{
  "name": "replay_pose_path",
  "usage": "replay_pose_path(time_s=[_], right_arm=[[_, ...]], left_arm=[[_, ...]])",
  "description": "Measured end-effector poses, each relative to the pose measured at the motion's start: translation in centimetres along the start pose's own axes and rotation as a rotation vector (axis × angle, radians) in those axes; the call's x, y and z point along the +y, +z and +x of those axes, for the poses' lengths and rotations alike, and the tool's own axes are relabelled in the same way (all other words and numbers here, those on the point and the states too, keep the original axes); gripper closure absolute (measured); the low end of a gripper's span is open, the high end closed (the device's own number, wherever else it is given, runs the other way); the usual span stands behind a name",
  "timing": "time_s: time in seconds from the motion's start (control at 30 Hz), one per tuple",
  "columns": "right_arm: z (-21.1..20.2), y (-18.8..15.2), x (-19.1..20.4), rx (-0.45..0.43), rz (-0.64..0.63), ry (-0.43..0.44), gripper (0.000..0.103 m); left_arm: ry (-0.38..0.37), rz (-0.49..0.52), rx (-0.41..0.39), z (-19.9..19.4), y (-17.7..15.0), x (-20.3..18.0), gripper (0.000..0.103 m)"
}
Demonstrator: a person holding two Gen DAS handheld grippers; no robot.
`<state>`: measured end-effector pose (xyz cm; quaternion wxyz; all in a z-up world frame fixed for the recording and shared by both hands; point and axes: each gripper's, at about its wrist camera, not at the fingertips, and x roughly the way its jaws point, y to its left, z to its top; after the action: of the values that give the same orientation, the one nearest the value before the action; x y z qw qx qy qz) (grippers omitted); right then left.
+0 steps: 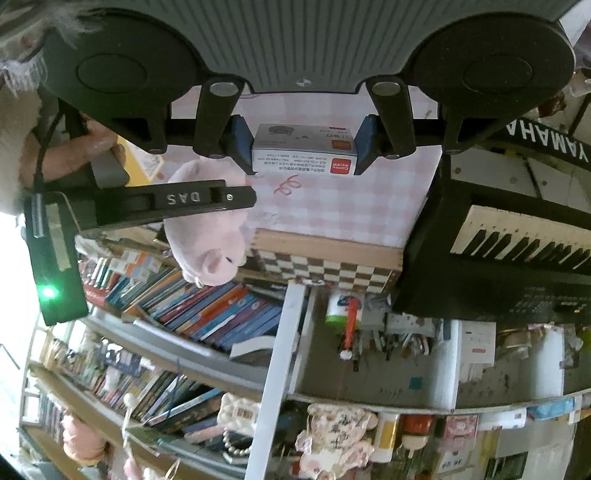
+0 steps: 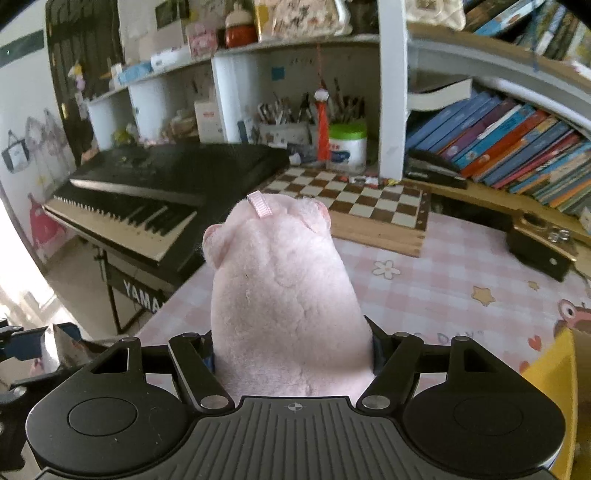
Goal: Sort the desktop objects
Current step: 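Carry the small box and pink pig with both tools toward the yellow box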
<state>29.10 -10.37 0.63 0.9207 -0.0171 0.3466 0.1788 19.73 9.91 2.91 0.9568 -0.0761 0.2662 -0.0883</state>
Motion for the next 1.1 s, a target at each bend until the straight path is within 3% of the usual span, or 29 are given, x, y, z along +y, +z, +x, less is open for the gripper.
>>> replay_pose_path(time_s=[0.17, 0.57, 1.1], right_arm=[[-4.0, -1.4, 0.9, -0.032, 0.030, -0.007, 0.032], [-10.1, -6.4, 4.2, -0.016, 0.091, -0.025, 0.032], [-15.2, -13.8, 8.2, 0.044, 0.171, -0.075, 0.032]], left_arm=[[-0.035, -0.005, -0.021, -2.6, -0.5, -0.2, 0.052], [-0.114, -0.020, -0.024, -8.3, -3.0, -0.4, 0.052], [-0.167, -0.013, 0.061, -13.8, -8.5, -0.3, 0.052]])
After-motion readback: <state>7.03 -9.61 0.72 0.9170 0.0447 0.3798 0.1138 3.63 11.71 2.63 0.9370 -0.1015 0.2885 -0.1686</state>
